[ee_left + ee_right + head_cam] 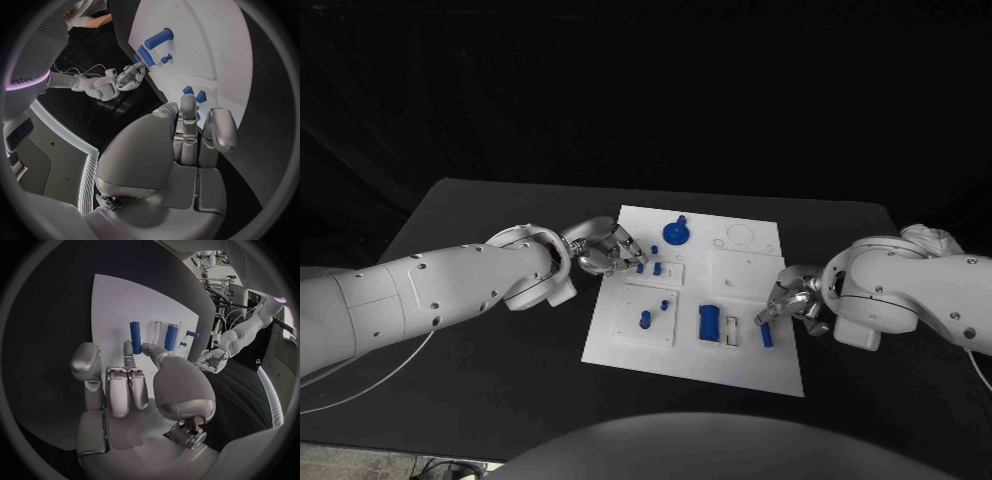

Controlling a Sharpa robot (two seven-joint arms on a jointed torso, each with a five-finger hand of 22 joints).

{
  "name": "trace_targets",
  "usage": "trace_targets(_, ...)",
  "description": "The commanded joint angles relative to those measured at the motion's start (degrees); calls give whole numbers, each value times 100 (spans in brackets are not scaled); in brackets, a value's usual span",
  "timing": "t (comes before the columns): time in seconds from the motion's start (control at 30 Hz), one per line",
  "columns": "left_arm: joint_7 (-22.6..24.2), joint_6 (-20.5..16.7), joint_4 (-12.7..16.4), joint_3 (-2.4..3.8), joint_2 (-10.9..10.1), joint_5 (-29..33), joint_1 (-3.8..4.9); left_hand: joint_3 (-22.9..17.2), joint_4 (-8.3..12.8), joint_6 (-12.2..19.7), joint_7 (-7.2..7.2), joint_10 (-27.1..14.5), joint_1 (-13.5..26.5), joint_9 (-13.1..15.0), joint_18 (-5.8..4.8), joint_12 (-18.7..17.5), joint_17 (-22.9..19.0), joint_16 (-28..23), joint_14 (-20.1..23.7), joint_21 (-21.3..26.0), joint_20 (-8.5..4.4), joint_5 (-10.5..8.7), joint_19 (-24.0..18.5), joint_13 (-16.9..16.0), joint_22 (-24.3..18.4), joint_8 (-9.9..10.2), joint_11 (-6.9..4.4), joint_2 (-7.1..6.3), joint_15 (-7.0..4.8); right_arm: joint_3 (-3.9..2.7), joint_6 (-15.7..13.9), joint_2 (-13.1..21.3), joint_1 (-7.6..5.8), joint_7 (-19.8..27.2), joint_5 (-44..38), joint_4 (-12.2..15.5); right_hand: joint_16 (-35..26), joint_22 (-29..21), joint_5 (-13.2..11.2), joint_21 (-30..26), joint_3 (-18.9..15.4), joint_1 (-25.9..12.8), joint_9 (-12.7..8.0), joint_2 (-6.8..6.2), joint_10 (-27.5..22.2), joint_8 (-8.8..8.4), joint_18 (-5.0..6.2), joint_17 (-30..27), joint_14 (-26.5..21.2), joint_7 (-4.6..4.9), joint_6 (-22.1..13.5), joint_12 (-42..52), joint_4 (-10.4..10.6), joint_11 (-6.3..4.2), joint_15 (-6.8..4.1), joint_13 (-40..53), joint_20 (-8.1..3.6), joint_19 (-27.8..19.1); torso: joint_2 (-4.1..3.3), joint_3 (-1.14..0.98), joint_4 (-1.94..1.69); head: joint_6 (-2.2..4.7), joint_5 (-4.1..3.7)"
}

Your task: Assemble the parts on the task board

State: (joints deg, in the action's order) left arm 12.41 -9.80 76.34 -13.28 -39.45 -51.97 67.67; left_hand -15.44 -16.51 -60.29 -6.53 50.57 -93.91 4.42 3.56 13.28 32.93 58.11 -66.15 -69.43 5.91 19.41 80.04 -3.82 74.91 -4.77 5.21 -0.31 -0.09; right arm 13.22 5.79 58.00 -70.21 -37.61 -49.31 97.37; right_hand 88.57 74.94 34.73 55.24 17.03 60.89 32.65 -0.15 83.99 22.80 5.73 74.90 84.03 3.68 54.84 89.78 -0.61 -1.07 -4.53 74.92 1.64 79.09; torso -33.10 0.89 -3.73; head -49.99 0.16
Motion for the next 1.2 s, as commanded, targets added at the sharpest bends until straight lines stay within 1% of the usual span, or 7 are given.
trace_targets(0.03, 2, 103, 5, 4, 23, -2, 2, -24, -3, -27, -22, 36, 17, 9, 83, -30, -5, -20, 30, 16, 13, 33, -41, 1, 925, -21, 14, -60, 2, 4, 104, -72, -4, -33, 420, -12, -22, 377, 1, -54, 165, -73, 12, -5, 601, -53, 92, 1282, 535, -53, -138, 22, -123, -4, -10, 1508, 2, -39, -3, -1, 0, -1, -12)
trace_targets(0.23, -5, 115, 6, 4, 22, -2, 2, -24, -3, -27, -22, 36, 17, 9, 83, -30, -5, -20, 30, 16, 13, 33, -41, 1, 925, -21, 14, -60, 2, 4, -16, -228, 1, -8, 739, -107, -30, 365, -51, -101, 177, -136, 27, 2, 601, -92, 96, 1272, 532, -36, -165, 22, -103, 12, 3, 1508, 14, -52, -3, -2, -1, -1, -17)
trace_targets(0.43, -17, 118, 20, 4, 7, -3, 2, -24, -3, -27, -22, 36, 17, 9, 83, -30, -5, -20, 30, 16, 13, 33, -41, 1, 925, -21, 14, -60, 2, 5, -67, -339, 24, 14, 1017, -199, -46, 347, -106, -168, 185, -208, 39, 23, 601, -126, 105, 1252, 527, -23, -175, 22, -66, 26, 16, 1508, 25, -72, -3, -2, -1, -1, -10)
trace_targets(0.6, -22, 123, 22, 4, 3, -3, 2, -33, -3, -27, -23, 40, 20, 10, 85, -32, -22, -31, 38, 26, 14, 33, -46, 2, 922, -22, 15, -62, 3, 5, -140, -391, 37, 29, 1131, -232, -60, 333, -123, -217, 194, -230, 45, 37, 601, -140, 113, 1234, 522, -20, -179, 22, -53, 29, 20, 1508, 29, -87, -5, 0, 4, -1, 5)
trace_targets(0.83, -29, 137, 21, 4, 10, -5, 2, -36, -2, -27, -23, 40, 21, 10, 89, -33, -36, -39, 44, 44, 15, 33, -55, 2, 917, -23, 16, -64, 4, 5, -192, -445, 43, 42, 1264, -267, -60, 329, -140, -230, 201, -240, 50, 48, 601, -146, 115, 1234, 522, -19, -180, 22, -48, 31, 22, 1508, 32, -91, -3, -1, 4, -1, 1)
trace_targets(1.07, -39, 154, 21, 4, 14, -9, 2, -38, -2, -27, -24, 41, 22, 10, 90, -34, -50, -47, 51, 49, 15, 33, -58, 2, 916, -23, 16, -65, 4, 5, -193, -507, 66, 38, 1314, -351, -73, 319, -289, -276, 207, -300, 79, 67, 601, -179, 120, 1218, 517, -10, -187, 22, -22, 40, 30, 1508, 43, -98, -2, -2, 2, -1, 10)
trace_targets(1.2, -48, 162, 24, 4, 14, -11, 2, -38, -2, -27, -24, 41, 22, 10, 90, -34, -50, -47, 51, 49, 15, 33, -58, 2, 916, -23, 16, -65, 4, 5, -204, -526, 89, 39, 1343, -396, -84, 309, -331, -313, 208, -317, 87, 72, 601, -190, 126, 1203, 513, -8, -192, 22, -14, 42, 33, 1508, 46, -108, -4, -1, 3, -1, 15)
